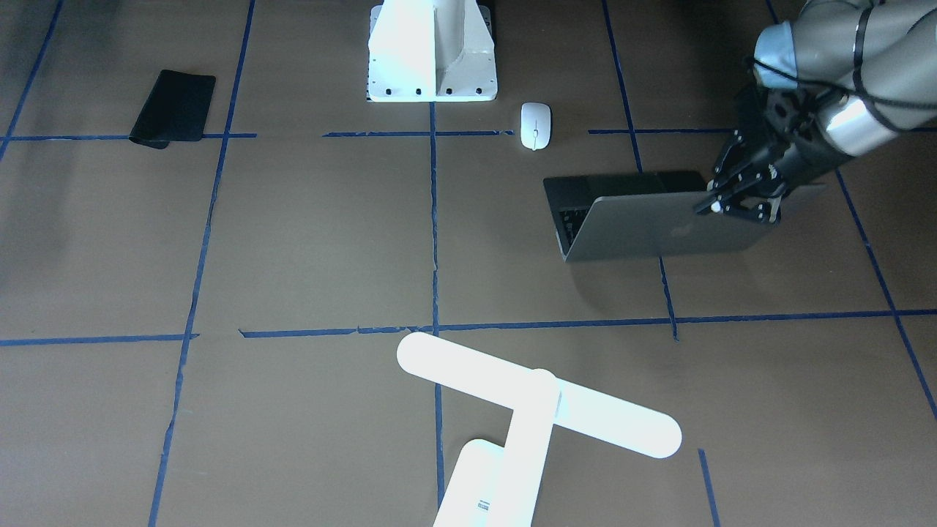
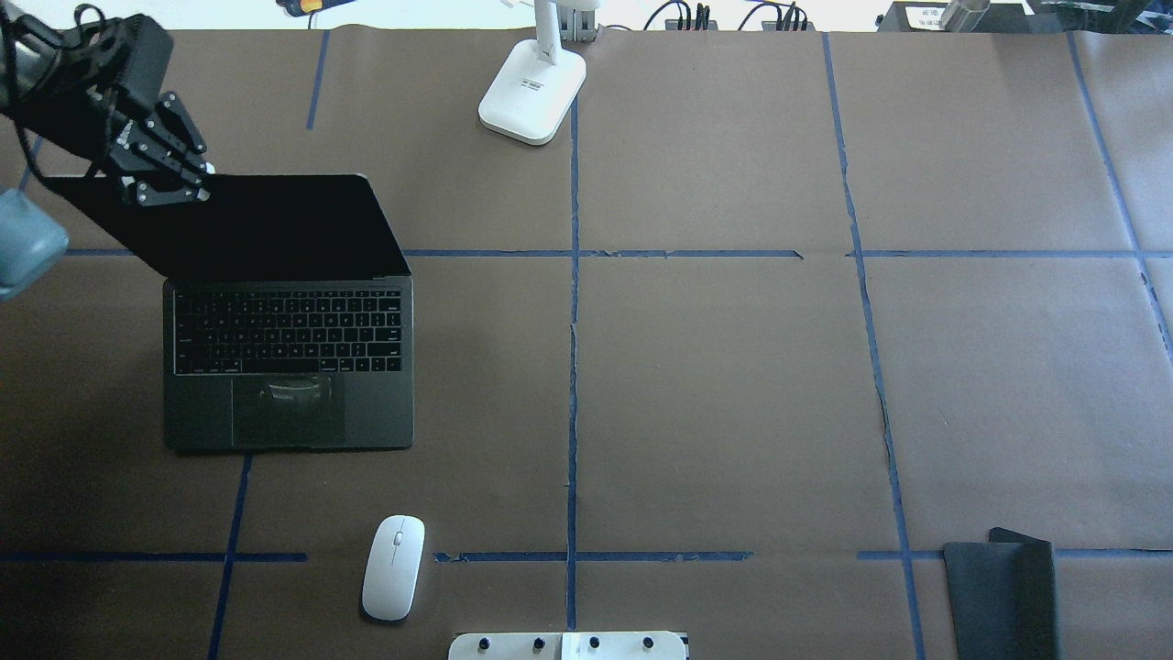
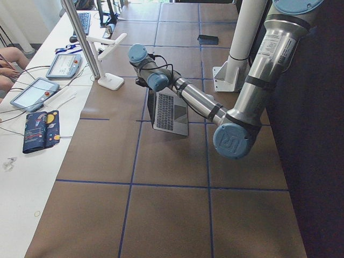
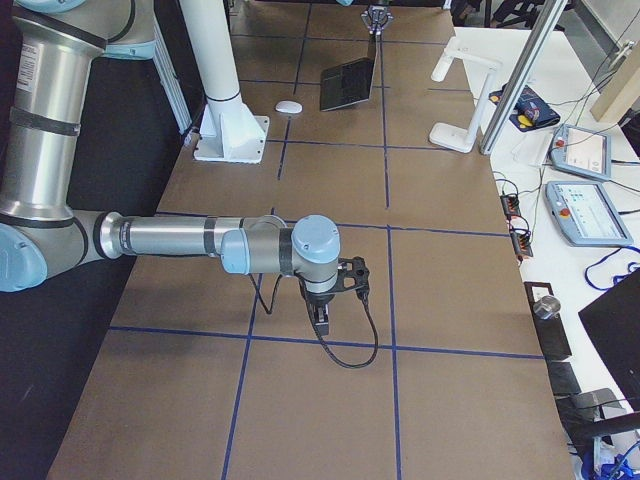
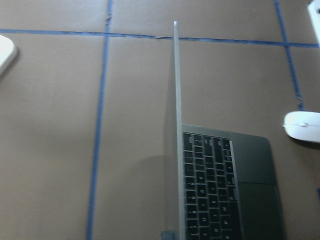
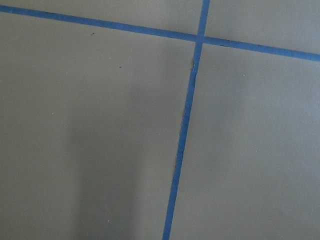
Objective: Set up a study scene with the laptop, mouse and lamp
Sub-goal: 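Lift the laptop lid open and push the laptop toward the lamp with the left gripper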
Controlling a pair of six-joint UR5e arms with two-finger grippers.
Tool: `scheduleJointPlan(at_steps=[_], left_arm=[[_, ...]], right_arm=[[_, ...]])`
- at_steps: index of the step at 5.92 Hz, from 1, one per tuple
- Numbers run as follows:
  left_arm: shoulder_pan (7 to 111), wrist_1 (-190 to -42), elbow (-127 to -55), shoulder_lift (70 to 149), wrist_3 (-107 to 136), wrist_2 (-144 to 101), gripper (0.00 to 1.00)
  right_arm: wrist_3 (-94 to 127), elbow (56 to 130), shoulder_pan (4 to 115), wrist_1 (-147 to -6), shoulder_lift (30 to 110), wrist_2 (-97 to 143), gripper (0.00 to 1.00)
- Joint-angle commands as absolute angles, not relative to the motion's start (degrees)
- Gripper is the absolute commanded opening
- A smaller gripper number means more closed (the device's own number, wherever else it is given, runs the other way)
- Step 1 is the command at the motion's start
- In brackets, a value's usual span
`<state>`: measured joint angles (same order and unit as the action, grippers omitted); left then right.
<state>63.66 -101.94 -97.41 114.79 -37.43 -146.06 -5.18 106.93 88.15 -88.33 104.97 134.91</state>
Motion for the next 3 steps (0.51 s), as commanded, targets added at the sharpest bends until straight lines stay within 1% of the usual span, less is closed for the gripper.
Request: scheduleJointPlan(at_steps=[1,2,3], left_arm=[[62.9,-102.1,-83.7,129.2,-32.6,-144.2,0.0],[60.1,-102.7,-79.9,133.0,-31.4,-141.2,0.0],[59.9,-102.9,-73.9,138.4,-30.9,-140.6,0.0]], right_arm=[[-5.2,106.9,88.2,-88.3,105.0,134.9,1.0],[-5.2,106.8,88.2,-88.3,104.9,134.9,1.0],[-5.2,106.9,88.2,-88.3,104.9,134.9,1.0]])
